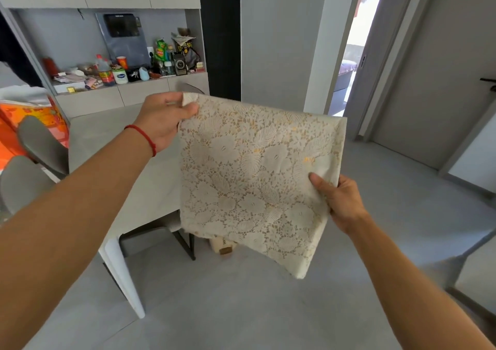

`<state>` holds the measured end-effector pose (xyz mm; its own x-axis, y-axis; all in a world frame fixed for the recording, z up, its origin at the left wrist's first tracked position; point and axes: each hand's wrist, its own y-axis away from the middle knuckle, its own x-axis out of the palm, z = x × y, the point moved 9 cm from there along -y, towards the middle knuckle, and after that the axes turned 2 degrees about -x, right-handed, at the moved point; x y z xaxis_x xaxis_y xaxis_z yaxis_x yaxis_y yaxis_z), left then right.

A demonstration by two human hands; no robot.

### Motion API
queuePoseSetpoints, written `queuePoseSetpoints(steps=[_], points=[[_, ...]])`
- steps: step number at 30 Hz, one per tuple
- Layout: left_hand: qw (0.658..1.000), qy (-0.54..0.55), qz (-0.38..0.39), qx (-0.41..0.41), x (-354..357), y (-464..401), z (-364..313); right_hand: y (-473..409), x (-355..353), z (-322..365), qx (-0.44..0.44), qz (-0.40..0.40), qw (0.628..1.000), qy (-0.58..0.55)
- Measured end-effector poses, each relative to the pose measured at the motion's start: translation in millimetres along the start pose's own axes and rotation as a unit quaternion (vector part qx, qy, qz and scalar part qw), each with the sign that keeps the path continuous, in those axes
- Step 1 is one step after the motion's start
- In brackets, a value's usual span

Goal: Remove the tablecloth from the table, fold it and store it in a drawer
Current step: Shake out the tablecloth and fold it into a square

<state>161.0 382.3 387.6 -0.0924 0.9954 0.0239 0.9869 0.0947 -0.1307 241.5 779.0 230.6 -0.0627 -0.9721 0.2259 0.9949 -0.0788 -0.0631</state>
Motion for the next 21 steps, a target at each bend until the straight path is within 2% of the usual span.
queuePoseSetpoints(steps=[2,5,8,11,14,17,19,21], points=[[0.997,0.047,0.055,-0.011,5,10,20,-5,1,8,0.002,0.005,1.000,-0.010],[0.984,-0.062,0.148,-0.081,17,48,106,-8,0,16,0.006,0.001,1.000,-0.013],[0.982,-0.088,0.127,-0.110,12,67,164,-7,-5,9,0.034,-0.012,0.999,0.030],[0.982,-0.060,0.122,-0.130,11,66,162,-10,-7,3,0.053,-0.016,0.997,0.059],[0.977,0.014,0.112,-0.178,11,53,146,-15,-10,4,0.077,0.023,0.997,-0.010],[0.969,0.032,0.091,-0.228,6,39,134,-9,-11,-11,0.110,0.046,0.987,0.106],[0.965,0.067,0.086,-0.240,2,36,134,-8,-13,-16,0.101,0.000,0.987,0.127],[0.949,0.159,0.132,-0.236,5,45,139,-8,-15,-15,0.092,-0.049,0.990,0.095]])
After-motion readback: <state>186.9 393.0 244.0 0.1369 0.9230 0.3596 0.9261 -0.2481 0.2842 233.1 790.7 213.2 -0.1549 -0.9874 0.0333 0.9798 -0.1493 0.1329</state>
